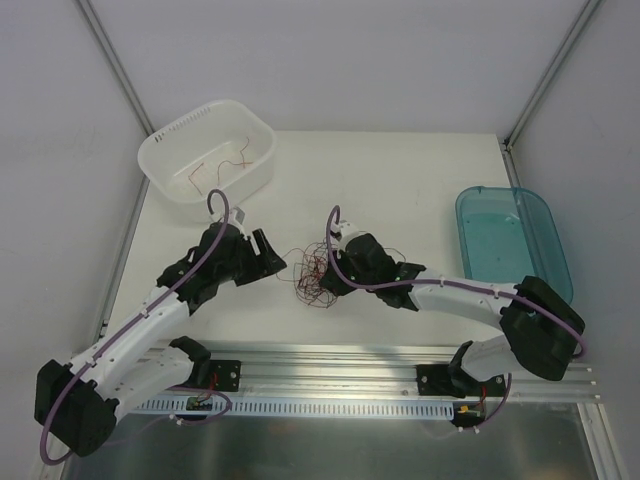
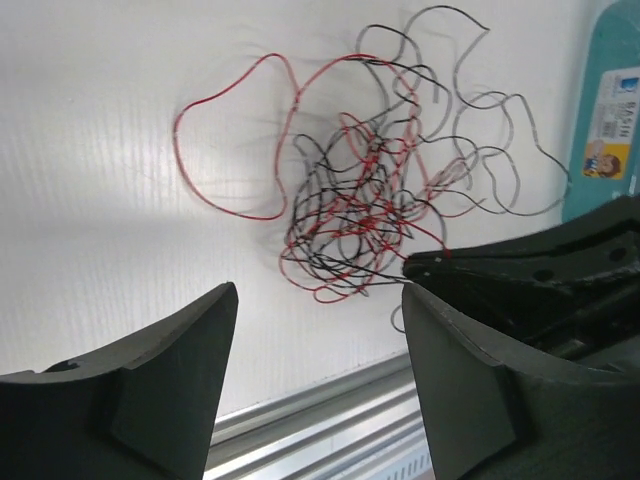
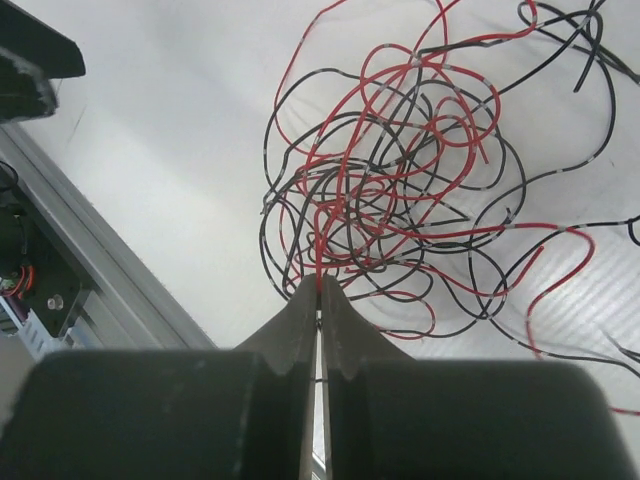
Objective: Untangle the cables
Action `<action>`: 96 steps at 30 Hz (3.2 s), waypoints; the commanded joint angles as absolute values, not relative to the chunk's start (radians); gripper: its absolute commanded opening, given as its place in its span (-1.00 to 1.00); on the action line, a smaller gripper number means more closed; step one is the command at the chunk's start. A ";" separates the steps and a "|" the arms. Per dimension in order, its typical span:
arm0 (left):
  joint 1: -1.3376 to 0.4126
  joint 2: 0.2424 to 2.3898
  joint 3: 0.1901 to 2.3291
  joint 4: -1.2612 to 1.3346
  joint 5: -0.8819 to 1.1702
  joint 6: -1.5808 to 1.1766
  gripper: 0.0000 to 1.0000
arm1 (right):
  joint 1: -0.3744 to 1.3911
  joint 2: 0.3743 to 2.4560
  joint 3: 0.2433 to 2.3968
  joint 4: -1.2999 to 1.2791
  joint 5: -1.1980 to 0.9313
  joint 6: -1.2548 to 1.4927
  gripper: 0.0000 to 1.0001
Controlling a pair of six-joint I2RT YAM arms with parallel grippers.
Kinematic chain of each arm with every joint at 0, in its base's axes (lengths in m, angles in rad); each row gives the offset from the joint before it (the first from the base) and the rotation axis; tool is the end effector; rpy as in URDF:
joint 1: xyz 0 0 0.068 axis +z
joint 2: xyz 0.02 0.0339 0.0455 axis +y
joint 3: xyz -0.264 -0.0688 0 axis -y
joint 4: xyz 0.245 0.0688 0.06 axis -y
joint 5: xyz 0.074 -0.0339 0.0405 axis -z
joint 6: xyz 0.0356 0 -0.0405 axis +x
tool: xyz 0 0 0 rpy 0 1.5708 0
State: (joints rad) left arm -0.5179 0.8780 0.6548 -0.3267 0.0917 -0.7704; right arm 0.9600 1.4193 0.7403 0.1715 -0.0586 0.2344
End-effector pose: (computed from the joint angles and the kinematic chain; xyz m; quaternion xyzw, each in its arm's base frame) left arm 0.1695 -0.1003 0.2637 -0.0875 0.8675 -0.3251 0.3662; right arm 0.1728 0.2504 0.2141 -0.3197 0.8002 0.3058 0.4048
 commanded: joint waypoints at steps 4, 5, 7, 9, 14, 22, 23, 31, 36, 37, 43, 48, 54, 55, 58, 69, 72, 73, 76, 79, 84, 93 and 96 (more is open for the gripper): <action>-0.526 1.024 0.627 -0.342 0.005 -0.824 0.33 | 0.934 1.376 0.713 0.153 -0.083 0.207 -0.99; -0.526 1.078 0.630 -0.339 0.006 -0.840 0.29 | 0.933 1.379 0.712 0.155 -0.081 0.207 -0.99; -0.528 1.126 0.640 -0.327 -0.017 -0.890 0.26 | 0.933 1.388 0.710 0.163 -0.089 0.210 -0.99; -0.528 1.183 0.644 -0.308 -0.031 -0.935 0.19 | 0.931 1.396 0.710 0.173 -0.103 0.210 -0.99; -0.534 1.273 0.655 -0.250 -0.072 -1.017 0.14 | 0.931 1.417 0.709 0.198 -0.121 0.213 -0.99; -0.595 1.397 0.709 -0.226 -0.130 -1.111 0.10 | 0.933 1.425 0.700 0.227 -0.140 0.215 -0.99; -0.598 1.408 0.715 -0.225 -0.133 -1.120 0.09 | 0.931 1.425 0.698 0.229 -0.141 0.215 -0.99; -0.623 1.488 0.745 -0.222 -0.170 -1.152 -0.18 | 0.933 1.408 0.687 0.238 -0.143 0.212 -0.99; -0.627 1.508 0.752 -0.224 -0.193 -1.137 -0.79 | 0.930 1.387 0.678 0.226 -0.126 0.206 -0.99; -0.629 1.499 0.749 -0.224 -0.201 -1.131 -0.89 | 0.928 1.381 0.675 0.215 -0.121 0.207 -0.99; -0.583 1.396 0.787 -0.359 -0.325 -1.002 -1.00 | 0.874 1.301 0.663 0.097 -0.032 0.229 -0.99; -0.413 1.243 0.799 -0.429 -0.354 -0.826 -1.00 | 0.758 1.195 0.635 -0.060 0.070 0.259 -0.99; -0.258 1.047 0.879 -0.563 -0.451 -0.638 -1.00 | 0.626 1.056 0.618 -0.218 0.109 0.250 -0.99; -0.239 1.025 0.887 -0.574 -0.465 -0.618 -1.00 | 0.612 1.034 0.618 -0.244 0.109 0.249 -0.99; -0.149 0.957 0.922 -0.610 -0.479 -0.549 -1.00 | 0.559 1.011 0.620 -0.284 0.098 0.242 -0.99; 0.055 0.871 1.130 -0.693 -0.347 -0.423 -1.00 | 0.483 1.002 0.653 -0.325 0.017 0.198 -0.99; 0.054 0.859 1.128 -0.696 -0.266 -0.422 -1.00 | 0.494 1.008 0.678 -0.325 -0.044 0.167 -0.89; 0.055 0.856 1.124 -0.696 -0.208 -0.423 -1.00 | 0.503 1.015 0.693 -0.336 -0.055 0.151 -0.82; 0.055 0.841 1.108 -0.696 -0.126 -0.423 -1.00 | 0.567 1.034 0.751 -0.377 -0.054 0.111 -0.32; 0.055 0.815 1.089 -0.698 -0.084 -0.426 -1.00 | 0.664 1.048 0.827 -0.431 0.026 0.091 0.11; 0.054 0.787 1.072 -0.699 -0.032 -0.423 -1.00 | 0.823 1.103 0.948 -0.445 0.104 0.080 0.39; 0.054 0.759 1.065 -0.715 -0.032 -0.416 -1.00 | 0.853 1.356 1.052 -0.324 0.083 0.083 0.54; 0.055 0.756 1.062 -0.719 -0.032 -0.419 -1.00 | 0.851 1.442 1.048 -0.269 0.084 0.107 0.54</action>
